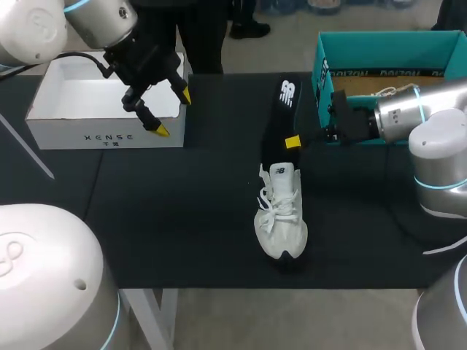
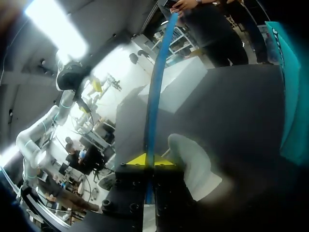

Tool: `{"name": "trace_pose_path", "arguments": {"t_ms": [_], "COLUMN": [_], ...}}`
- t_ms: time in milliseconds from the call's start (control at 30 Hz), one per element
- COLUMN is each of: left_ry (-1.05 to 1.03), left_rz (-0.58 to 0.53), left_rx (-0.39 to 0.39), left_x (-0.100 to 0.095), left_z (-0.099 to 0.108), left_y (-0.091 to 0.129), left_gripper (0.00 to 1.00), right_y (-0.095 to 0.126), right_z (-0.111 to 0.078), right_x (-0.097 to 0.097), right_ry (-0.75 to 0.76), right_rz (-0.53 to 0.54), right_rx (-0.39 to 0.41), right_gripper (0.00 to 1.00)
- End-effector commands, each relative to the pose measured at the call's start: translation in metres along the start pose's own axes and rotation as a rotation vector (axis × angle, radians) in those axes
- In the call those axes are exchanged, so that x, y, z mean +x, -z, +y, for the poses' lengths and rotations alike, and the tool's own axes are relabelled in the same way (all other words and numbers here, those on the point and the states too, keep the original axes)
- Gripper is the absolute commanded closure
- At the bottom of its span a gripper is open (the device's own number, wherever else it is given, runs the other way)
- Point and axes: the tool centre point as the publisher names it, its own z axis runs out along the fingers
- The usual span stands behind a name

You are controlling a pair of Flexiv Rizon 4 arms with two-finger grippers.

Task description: Take the shoe out of the shoebox, open the shoe tongue, remove and reinsert the insole, then place the shoe into the shoebox

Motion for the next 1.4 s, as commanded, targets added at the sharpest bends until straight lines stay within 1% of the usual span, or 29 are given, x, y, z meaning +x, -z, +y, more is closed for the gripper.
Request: {"name": "trace_pose_path", "arguments": {"t_ms": [33, 333, 500, 600, 667, 700, 733, 767, 800, 833, 867, 900, 933, 1067, 1233, 1300, 1333, 1367, 1400], "left_ry": [0.0, 0.0, 0.0, 0.0, 0.0, 0.0, 0.0, 0.0, 0.0, 0.0, 0.0, 0.0, 0.0, 0.0, 0.0, 0.0, 0.0, 0.0, 0.0], "left_rz": [0.002, 0.002, 0.002, 0.002, 0.002, 0.002, 0.002, 0.002, 0.002, 0.002, 0.002, 0.002, 0.002, 0.002, 0.002, 0.002, 0.002, 0.002, 0.002], "left_rx": [-0.004, -0.004, -0.004, -0.004, -0.004, -0.004, -0.004, -0.004, -0.004, -0.004, -0.004, -0.004, -0.004, -0.004, -0.004, -0.004, -0.004, -0.004, -0.004], "left_x": [-0.001, -0.001, -0.001, -0.001, -0.001, -0.001, -0.001, -0.001, -0.001, -0.001, -0.001, -0.001, -0.001, -0.001, -0.001, -0.001, -0.001, -0.001, -0.001], "left_z": [0.0, 0.0, 0.0, 0.0, 0.0, 0.0, 0.0, 0.0, 0.0, 0.0, 0.0, 0.0, 0.0, 0.0, 0.0, 0.0, 0.0, 0.0, 0.0], "left_y": [0.0, 0.0, 0.0, 0.0, 0.0, 0.0, 0.0, 0.0, 0.0, 0.0, 0.0, 0.0, 0.0, 0.0, 0.0, 0.0, 0.0, 0.0, 0.0], "left_gripper": [0.0, 0.0, 0.0, 0.0, 0.0, 0.0, 0.0, 0.0, 0.0, 0.0, 0.0, 0.0, 0.0, 0.0, 0.0, 0.0, 0.0, 0.0, 0.0], "right_y": [-0.001, 0.001, -0.002, -0.006, -0.008, -0.009, -0.01, -0.011, -0.012, -0.012, -0.012, -0.012, -0.012, -0.01, -0.006, -0.004, -0.003, -0.002, 0.0], "right_z": [-0.012, -0.03, -0.041, -0.042, -0.039, -0.037, -0.034, -0.032, -0.029, -0.027, -0.025, -0.023, -0.021, -0.011, -0.001, 0.002, 0.002, 0.003, 0.003], "right_x": [0.003, 0.006, 0.005, 0.004, 0.003, 0.004, 0.004, 0.004, 0.004, 0.005, 0.005, 0.005, 0.005, 0.004, 0.003, 0.001, 0.0, -0.001, -0.002], "right_ry": [-0.01, -0.024, -0.045, -0.052, -0.052, -0.052, -0.049, -0.045, -0.044, -0.038, -0.032, -0.029, -0.022, -0.003, 0.013, 0.018, 0.019, 0.02, 0.02], "right_rz": [-0.012, -0.041, -0.049, -0.056, -0.06, -0.063, -0.059, -0.059, -0.06, -0.057, -0.058, -0.058, -0.059, -0.066, -0.082, -0.088, -0.092, -0.097, -0.101], "right_rx": [-0.004, 0.038, 0.068, 0.074, 0.074, 0.075, 0.072, 0.072, 0.072, 0.07, 0.07, 0.068, 0.067, 0.06, 0.047, 0.046, 0.044, 0.041, 0.036], "right_gripper": [1.0, 1.0, 1.0, 1.0, 1.0, 0.84, 0.71, 0.69, 0.62, 0.5, 0.46, 0.49, 0.49, 0.55, 0.55, 0.56, 0.58, 0.64, 0.72]}}
